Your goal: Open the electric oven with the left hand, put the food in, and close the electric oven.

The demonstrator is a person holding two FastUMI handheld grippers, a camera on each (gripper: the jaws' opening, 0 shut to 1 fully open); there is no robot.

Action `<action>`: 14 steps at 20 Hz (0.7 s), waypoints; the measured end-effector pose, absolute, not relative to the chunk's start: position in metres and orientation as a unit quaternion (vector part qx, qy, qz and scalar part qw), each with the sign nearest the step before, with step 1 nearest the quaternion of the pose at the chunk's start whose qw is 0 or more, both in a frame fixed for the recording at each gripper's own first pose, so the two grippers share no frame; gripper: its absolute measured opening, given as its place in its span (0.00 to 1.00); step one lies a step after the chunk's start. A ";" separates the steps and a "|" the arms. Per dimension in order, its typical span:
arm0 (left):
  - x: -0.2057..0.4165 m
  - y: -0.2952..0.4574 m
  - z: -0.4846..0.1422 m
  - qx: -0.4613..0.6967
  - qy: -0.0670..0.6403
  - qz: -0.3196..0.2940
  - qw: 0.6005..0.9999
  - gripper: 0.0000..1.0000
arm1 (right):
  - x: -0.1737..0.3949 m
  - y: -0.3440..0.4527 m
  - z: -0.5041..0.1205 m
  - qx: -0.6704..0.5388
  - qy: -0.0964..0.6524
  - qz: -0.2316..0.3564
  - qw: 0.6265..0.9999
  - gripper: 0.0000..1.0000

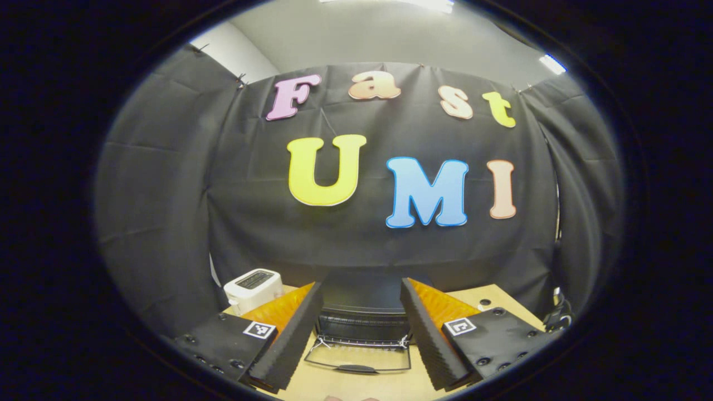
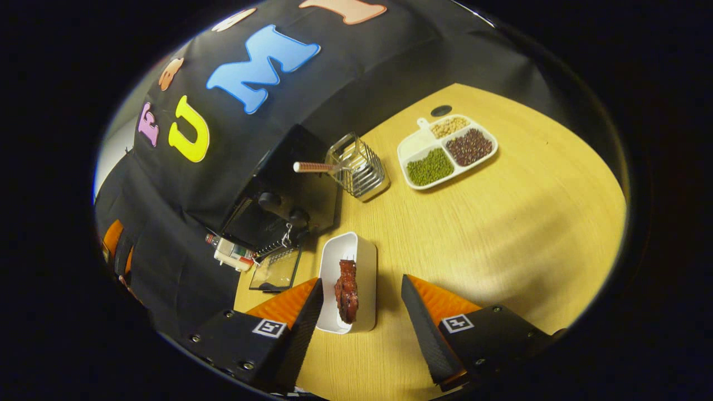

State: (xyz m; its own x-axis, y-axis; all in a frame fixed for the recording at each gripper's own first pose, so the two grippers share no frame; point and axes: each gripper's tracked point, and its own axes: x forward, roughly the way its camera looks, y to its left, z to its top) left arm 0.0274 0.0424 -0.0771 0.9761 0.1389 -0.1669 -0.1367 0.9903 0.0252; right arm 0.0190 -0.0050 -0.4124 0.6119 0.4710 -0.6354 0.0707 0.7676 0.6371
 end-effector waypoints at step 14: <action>0.043 0.068 -0.067 -0.007 0.077 0.032 0.996 0.99 | 0.030 0.007 -0.355 0.478 0.375 0.086 0.789 0.08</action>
